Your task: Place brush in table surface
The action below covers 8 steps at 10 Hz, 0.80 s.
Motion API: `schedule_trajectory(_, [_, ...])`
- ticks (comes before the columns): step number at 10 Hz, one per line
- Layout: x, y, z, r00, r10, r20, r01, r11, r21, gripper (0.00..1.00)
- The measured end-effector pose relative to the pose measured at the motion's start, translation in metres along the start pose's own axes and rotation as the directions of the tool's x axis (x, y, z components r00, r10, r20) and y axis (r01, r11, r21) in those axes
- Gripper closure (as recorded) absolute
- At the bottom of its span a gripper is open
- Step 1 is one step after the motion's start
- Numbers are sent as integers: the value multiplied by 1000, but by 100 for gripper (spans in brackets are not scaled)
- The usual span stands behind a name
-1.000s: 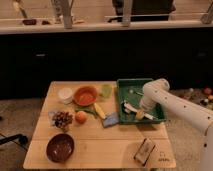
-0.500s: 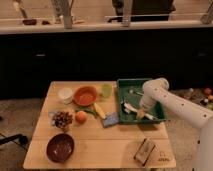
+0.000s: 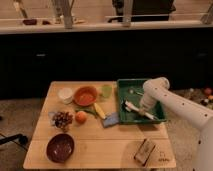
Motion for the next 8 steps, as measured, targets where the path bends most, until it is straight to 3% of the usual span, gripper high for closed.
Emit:
schedule_trajectory(3, [-26, 1, -21, 998, -56, 25, 54, 995, 83, 100])
schedule_trajectory(6, [-37, -3, -54, 994, -101, 44, 93, 985, 147, 100])
schedule_trajectory(8, [-44, -3, -65, 990, -125, 57, 113, 977, 178, 100])
